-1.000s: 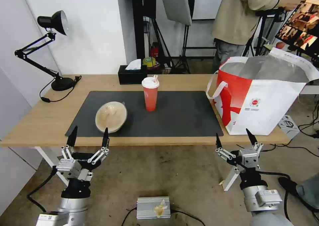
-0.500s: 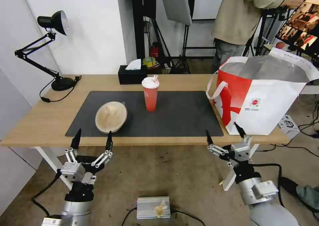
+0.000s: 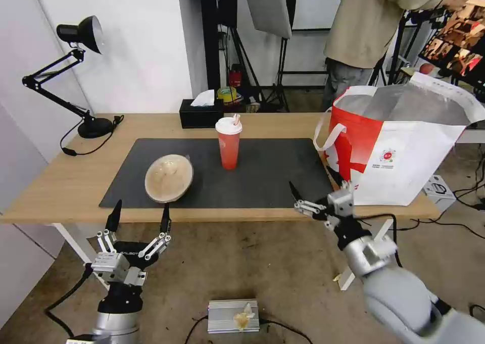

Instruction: Pick up the trash from the table and place it into the takeout bag.

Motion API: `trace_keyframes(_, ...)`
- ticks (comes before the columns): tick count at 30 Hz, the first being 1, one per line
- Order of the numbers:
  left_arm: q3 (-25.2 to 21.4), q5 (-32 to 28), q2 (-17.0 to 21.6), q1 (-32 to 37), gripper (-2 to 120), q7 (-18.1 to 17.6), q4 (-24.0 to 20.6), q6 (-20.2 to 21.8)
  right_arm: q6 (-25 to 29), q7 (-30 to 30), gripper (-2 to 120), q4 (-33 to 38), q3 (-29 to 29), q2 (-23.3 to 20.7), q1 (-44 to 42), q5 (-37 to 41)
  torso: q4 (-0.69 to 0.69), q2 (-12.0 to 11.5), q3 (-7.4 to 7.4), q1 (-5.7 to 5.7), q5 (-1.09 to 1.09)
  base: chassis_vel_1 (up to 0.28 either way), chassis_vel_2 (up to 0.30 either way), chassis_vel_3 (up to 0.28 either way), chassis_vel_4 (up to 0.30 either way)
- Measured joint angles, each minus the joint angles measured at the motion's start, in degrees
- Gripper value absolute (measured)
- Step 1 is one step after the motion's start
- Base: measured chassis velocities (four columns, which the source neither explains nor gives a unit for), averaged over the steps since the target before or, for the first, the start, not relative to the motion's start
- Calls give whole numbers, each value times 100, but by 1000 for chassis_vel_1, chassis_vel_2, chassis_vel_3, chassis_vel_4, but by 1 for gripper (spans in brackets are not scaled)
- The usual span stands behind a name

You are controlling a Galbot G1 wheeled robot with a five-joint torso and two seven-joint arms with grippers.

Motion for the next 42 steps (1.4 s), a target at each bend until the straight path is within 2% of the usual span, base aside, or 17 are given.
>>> trace_keyframes(2, 39, 31, 5, 6, 100, 29, -8, -2, -60, -38, 100, -40, -87, -56, 111, 154, -5, 0, -1, -1, -1, 0, 0, 0, 0)
trace_keyframes(8, 8, 45, -66, 32, 100, 69, -8, -34, -160, -154, 100, -175, -459, -89, 616, 460, -1, 0, 0, 0, 0, 0, 0, 0, 0)
trace_keyframes(13, 10, 71, -84, 27, 100, 79, -8, -35, -258, -259, 100, -299, -631, -101, 978, 778, -4, 0, -1, -1, 0, 0, 0, 0, 0)
trace_keyframes(14, 13, 96, -108, 53, 100, 83, -8, -43, -335, -320, 100, -416, -768, -78, 1267, 1056, -3, 0, 0, -1, 0, 0, 0, 0, 0)
trace_keyframes(18, -6, 106, -121, 52, 100, 88, -4, -46, -438, -375, 100, -547, -901, -35, 1588, 1341, -1, 0, 0, 0, -1, 0, 0, 0, 0)
trace_keyframes(24, -74, 75, -116, 0, 100, 86, 47, -45, -651, -464, 100, -997, -1564, 189, 2454, 1801, -2, 0, 0, 0, 0, 0, 0, 0, 0)
trace_keyframes(35, -68, 57, -121, -51, 100, 82, 121, -33, -755, -435, 100, -1588, -2326, 614, 3494, 2079, -2, 0, -1, 0, -1, 0, 0, 0, 0)
trace_keyframes(42, -71, 22, -109, -95, 100, 75, 196, -26, -791, -389, 100, -2205, -2836, 1221, 3993, 2079, -2, 0, 0, 0, -1, 0, 0, 0, 0)
